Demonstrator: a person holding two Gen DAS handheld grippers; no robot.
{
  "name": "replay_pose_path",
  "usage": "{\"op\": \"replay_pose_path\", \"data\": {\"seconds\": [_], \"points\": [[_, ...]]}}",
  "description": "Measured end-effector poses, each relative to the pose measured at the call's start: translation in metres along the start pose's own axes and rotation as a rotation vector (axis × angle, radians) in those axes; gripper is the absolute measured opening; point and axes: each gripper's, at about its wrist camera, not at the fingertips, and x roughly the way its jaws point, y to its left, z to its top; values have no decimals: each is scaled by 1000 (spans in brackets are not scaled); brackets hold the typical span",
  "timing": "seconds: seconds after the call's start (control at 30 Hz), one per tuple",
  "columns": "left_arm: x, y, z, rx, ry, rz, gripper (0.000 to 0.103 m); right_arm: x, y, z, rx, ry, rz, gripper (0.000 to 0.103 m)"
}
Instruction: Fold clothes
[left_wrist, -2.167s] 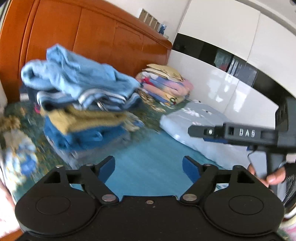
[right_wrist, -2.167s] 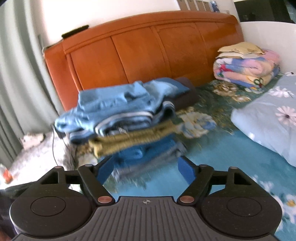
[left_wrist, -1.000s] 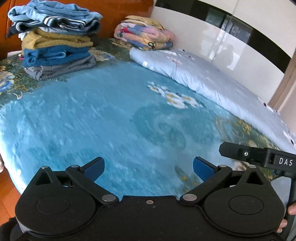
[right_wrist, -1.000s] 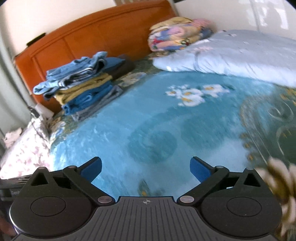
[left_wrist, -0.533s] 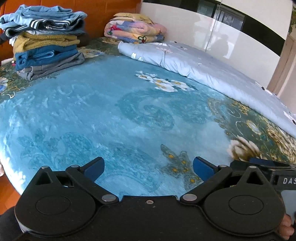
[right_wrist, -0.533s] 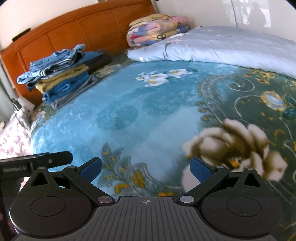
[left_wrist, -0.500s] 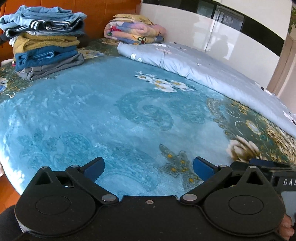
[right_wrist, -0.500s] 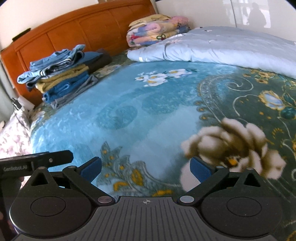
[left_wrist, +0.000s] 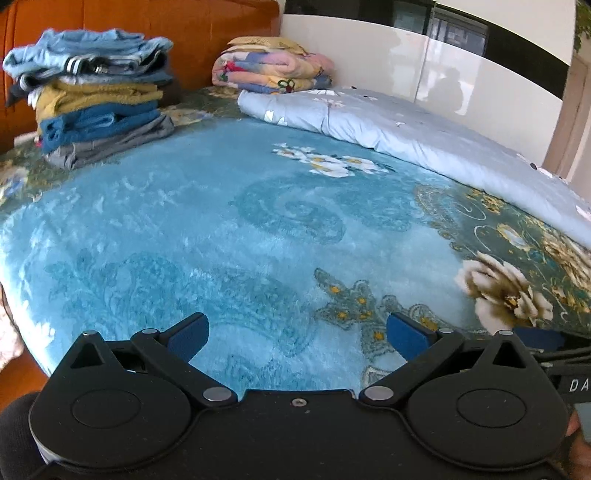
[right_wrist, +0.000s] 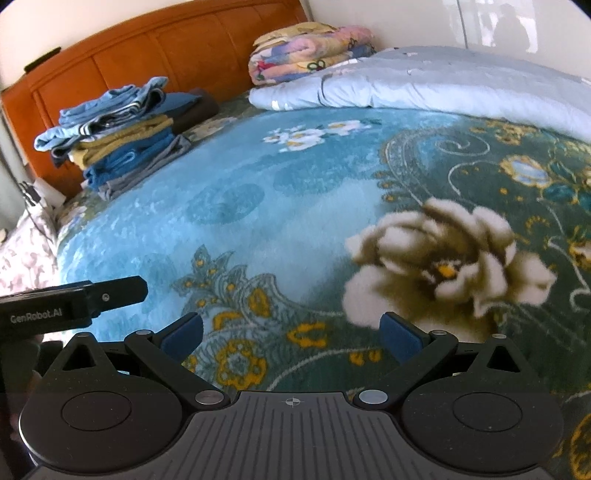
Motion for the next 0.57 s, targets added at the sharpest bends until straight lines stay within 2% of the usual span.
{"op": "replay_pose_path", "data": {"seconds": [0.1, 0.23, 0.47, 0.57], "points": [[0, 5, -2, -30, 0, -4, 101, 2, 2, -2, -5, 5, -2, 103], [-5, 8, -4, -53, -41, 13, 102, 4, 3, -1, -13, 11, -6, 103], [-15, 7, -5, -25, -122, 66, 102, 8, 5, -2, -22, 16, -7, 103], [-16, 6, -5, -7, -128, 63, 102, 8, 5, -1, -24, 17, -4, 103]]}}
